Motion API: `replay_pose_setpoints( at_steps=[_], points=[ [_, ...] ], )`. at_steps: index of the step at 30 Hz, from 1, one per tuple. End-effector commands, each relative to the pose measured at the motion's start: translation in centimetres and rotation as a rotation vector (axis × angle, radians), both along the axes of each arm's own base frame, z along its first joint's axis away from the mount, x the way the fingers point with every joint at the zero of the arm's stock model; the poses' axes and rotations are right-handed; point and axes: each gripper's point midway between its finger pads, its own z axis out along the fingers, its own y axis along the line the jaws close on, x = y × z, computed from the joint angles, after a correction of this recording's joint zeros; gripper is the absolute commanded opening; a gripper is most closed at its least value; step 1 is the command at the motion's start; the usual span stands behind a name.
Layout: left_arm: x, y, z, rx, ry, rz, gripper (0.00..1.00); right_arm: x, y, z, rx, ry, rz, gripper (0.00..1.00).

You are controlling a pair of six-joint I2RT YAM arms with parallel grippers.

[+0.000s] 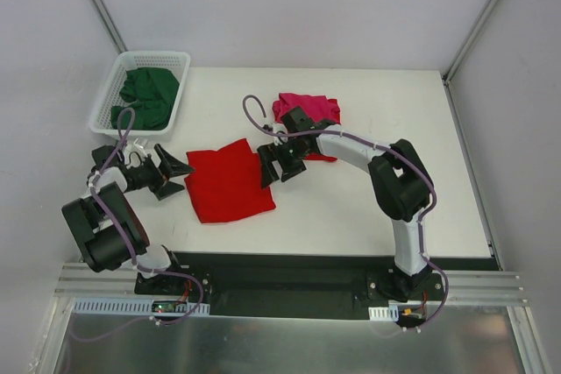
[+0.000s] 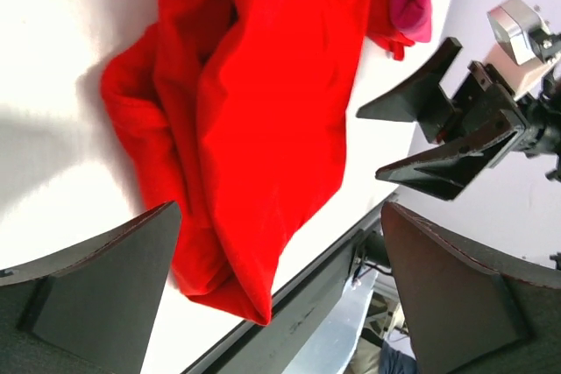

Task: Fold and stack the t-shirts
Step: Put the neatly folded tshirt into the corner of the board with the right arm

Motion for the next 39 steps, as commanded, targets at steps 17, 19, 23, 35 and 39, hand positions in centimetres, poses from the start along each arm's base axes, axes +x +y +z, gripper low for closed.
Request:
replay_pose_setpoints(
  at_steps=[17, 19, 23, 35, 39],
  points=[
    [-2.6, 0.3, -6.1, -0.022, 0.355, 0.077, 0.99, 3.0, 0.7, -0.1, 0.046, -0.050, -0.034, 0.96],
    [-2.6, -0.1, -6.1, -0.051, 0.354, 0.066, 0.99, 3.3, 1.4, 0.5, 0.112, -0.007, -0.047, 0.96],
    [-2.6, -0.7, -6.1, -0.084, 0.347, 0.043, 0.99, 3.6, 2.5, 0.0, 0.178, 0.047, -0.066, 0.96],
    [-2.1, -1.8, -6.7, -0.117, 0.331, -0.009, 0.99, 0.1, 6.0, -0.6, 0.313, 0.144, 0.034, 0.96],
    [-1.9, -2.0, -6.8, -0.112, 0.318, -0.025, 0.99, -0.9, 5.9, -2.0, 0.255, 0.139, 0.021, 0.96]
  ],
)
